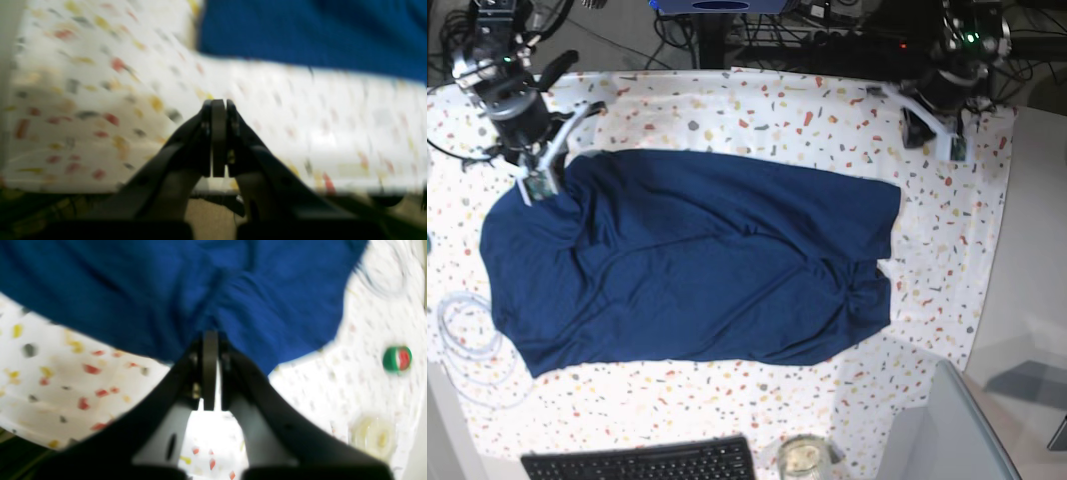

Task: Layout the t-shirt on the table in an organized manner, then fold the t-shirt properly

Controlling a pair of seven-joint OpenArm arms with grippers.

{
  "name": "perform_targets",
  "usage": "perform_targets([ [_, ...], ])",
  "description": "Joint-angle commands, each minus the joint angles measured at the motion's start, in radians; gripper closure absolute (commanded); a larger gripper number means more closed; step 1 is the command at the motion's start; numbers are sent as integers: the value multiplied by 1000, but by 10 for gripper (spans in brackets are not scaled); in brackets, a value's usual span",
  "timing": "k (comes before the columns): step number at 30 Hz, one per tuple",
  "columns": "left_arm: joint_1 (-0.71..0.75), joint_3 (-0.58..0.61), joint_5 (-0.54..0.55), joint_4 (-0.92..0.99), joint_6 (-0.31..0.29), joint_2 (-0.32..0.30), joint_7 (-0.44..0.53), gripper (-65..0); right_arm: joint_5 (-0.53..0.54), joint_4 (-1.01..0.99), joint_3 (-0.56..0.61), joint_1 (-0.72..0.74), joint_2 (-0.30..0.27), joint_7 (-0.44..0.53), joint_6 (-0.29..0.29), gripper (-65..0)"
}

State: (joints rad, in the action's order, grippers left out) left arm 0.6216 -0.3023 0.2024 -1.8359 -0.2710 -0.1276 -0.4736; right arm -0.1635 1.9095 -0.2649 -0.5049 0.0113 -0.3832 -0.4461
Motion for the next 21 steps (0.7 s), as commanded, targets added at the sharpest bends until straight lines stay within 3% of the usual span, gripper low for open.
perform_targets([
  [1,40,-4,-17,-20,-11,4,71,0,31,20,-30,-28,-1,14,2,-15],
  [6,183,8,-88,9,-87,12,253,0,74,20,-153,-150,0,-46,2,-5],
  [12,220,128,-240,276,-87,9,347,0,78,-121,-190,-220,2,-221,2,-6],
  [15,194,180,-295,494,-86,10,450,0,78,-302,-182,-217,2,-181,2,-6],
  [19,67,216,-280,881,-86,10,617,0,77,-717,-182,-103,-9,-36,2,-6],
  [21,-24,213,-280,1092,-86,12,691,0,77,-962,-182,-13,-43,59,2,-6],
])
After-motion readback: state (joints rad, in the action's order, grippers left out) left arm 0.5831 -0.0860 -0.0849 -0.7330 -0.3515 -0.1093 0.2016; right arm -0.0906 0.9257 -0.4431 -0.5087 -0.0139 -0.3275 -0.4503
